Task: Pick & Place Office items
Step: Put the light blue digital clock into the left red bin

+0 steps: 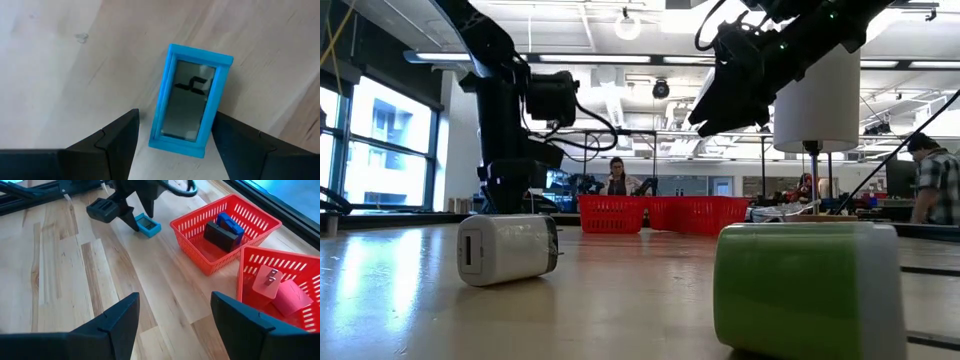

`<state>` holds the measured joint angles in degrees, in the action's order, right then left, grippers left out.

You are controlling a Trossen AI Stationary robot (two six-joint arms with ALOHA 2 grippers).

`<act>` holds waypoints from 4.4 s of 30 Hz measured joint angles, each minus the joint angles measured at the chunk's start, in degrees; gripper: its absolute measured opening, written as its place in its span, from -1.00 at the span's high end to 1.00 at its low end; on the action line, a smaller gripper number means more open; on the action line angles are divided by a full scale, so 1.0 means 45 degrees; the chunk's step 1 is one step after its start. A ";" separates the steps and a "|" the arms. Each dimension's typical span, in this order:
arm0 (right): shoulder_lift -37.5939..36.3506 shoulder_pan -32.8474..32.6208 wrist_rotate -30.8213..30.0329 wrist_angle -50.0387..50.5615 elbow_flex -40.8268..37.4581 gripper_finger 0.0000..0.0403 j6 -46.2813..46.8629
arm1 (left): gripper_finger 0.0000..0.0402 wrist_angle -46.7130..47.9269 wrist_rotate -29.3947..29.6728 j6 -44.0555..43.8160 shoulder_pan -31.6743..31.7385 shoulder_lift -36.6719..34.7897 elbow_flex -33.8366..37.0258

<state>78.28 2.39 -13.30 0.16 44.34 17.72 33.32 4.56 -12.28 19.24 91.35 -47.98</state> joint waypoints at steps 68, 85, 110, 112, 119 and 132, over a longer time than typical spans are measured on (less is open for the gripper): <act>0.2040 -0.2079 0.2576 -0.6853 -0.0010 -0.16 -0.5963 | 0.24 -0.9724 0.0338 0.2360 -0.5908 -0.1859 -0.0083; 0.2040 -0.2093 0.2520 -0.6434 -0.0005 -0.13 -0.5602 | 0.24 -1.0372 0.0388 0.2919 -0.5959 -0.1724 -0.0083; 0.2040 -0.2098 0.2111 -0.6193 0.0000 0.25 -0.6383 | 0.23 -1.0361 0.0408 0.3481 -0.5949 -0.1724 -0.0083; 0.2040 -0.2098 0.2046 -0.6183 0.0000 0.27 -0.6421 | 0.23 -1.0356 0.0409 0.3692 -0.5920 -0.1724 -0.0083; 0.2035 -0.2093 0.1977 -0.6149 0.0000 0.27 -0.6435 | 0.18 -1.0241 0.0325 0.4218 -0.5765 -0.1724 -0.0083; 0.1781 -0.2056 0.1609 -0.5826 -0.0005 0.27 -0.4396 | -0.52 -1.0181 0.1733 0.5634 -0.6048 -0.1729 -0.0088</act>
<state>86.30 -6.86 -6.06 -26.05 44.31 -2.07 -12.49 12.36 13.08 -7.97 83.57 -48.38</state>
